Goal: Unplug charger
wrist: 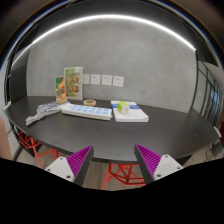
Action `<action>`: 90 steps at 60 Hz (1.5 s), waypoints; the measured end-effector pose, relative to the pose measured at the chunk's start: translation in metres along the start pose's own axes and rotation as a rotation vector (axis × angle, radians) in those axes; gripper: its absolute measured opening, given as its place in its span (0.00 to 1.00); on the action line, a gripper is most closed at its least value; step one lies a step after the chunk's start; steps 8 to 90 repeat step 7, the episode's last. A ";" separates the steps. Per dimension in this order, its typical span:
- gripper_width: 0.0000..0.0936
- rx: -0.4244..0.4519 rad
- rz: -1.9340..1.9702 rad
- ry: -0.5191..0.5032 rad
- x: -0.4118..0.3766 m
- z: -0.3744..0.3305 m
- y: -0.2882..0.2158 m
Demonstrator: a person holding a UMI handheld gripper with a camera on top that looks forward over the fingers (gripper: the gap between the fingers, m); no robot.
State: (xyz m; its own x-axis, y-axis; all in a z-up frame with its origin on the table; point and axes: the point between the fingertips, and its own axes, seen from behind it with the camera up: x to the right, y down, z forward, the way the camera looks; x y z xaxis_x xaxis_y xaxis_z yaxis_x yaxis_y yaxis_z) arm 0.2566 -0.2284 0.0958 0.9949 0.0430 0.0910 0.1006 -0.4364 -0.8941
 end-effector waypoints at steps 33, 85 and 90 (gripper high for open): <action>0.90 -0.042 -0.009 0.022 0.053 0.008 0.023; 0.90 -0.042 -0.009 0.022 0.053 0.008 0.023; 0.90 -0.042 -0.009 0.022 0.053 0.008 0.023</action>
